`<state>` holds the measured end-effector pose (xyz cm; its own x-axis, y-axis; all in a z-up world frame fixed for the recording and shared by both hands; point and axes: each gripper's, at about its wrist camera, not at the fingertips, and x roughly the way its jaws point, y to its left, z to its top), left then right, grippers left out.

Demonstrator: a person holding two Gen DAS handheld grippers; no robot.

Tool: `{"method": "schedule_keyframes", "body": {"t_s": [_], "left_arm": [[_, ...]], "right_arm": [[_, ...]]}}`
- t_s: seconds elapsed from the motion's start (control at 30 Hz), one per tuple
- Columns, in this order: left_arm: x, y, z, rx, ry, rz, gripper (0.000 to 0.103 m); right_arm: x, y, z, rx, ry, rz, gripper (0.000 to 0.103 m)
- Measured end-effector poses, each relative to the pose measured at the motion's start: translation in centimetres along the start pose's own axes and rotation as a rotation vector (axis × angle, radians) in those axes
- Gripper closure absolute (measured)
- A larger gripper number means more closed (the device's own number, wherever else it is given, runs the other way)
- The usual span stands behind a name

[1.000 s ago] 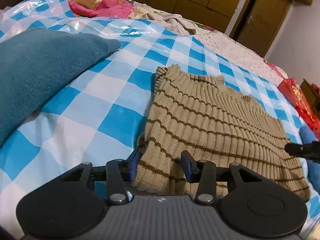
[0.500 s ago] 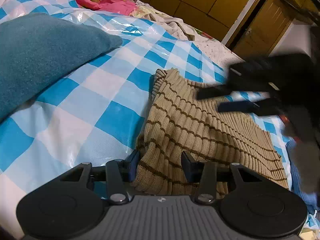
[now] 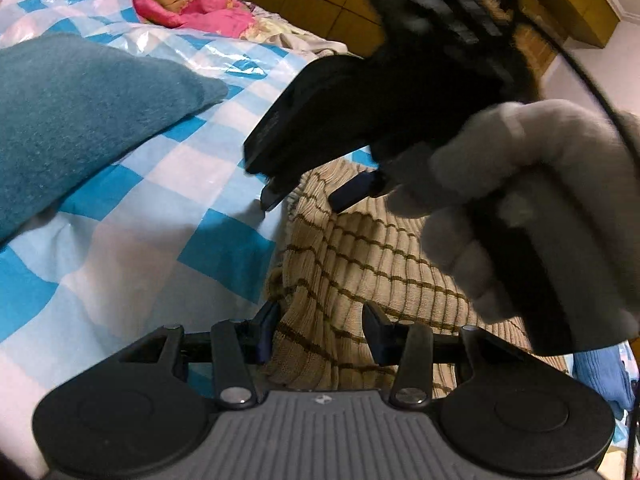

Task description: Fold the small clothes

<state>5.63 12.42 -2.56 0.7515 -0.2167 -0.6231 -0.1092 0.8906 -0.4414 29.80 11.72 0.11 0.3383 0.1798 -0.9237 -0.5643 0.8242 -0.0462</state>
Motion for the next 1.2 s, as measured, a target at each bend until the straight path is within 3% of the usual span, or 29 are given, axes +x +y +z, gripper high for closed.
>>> {"method": "schedule_keyframes", "body": {"t_s": [0.17,0.27,0.4,0.5,0.77,0.93,1.03,1.2], "left_arm": [[-0.3,-0.6,-0.3,0.032,-0.015,-0.017,0.050],[-0.4,-0.9,-0.4,0.057,-0.021,-0.013,0.050],[-0.6,-1.2,-0.7,0.080,-0.026,-0.006,0.050],[-1.1,-1.3,-0.9,0.093,-0.044,-0.008,0.051],[-1.8,-3.6,-1.8,0.237,-0.097,0.000,0.054],[-3.4,-4.2,-2.3,0.299,-0.191,0.021,0.052],[-4.2,-4.9,-2.6,0.343,-0.241,0.055,0.043],[-3.6,-6.7,-3.2,0.448,-0.249,0.130,0.029]], "right_arm": [[0.5,0.2,0.0,-0.032,0.006,-0.042,0.054],[0.4,0.2,-0.2,-0.058,0.002,-0.070,0.069],[-0.3,-0.8,-0.4,-0.026,-0.016,-0.036,0.084],[-1.5,-2.0,-0.6,0.024,-0.043,0.008,0.089],[-5.5,-6.6,-2.2,0.147,-0.131,0.113,0.091],[-7.2,-9.8,-4.0,0.218,-0.172,0.169,0.092],[-7.9,-11.4,-5.2,0.252,-0.193,0.194,0.092],[-8.7,-13.6,-6.9,0.308,-0.226,0.241,0.092]]}}
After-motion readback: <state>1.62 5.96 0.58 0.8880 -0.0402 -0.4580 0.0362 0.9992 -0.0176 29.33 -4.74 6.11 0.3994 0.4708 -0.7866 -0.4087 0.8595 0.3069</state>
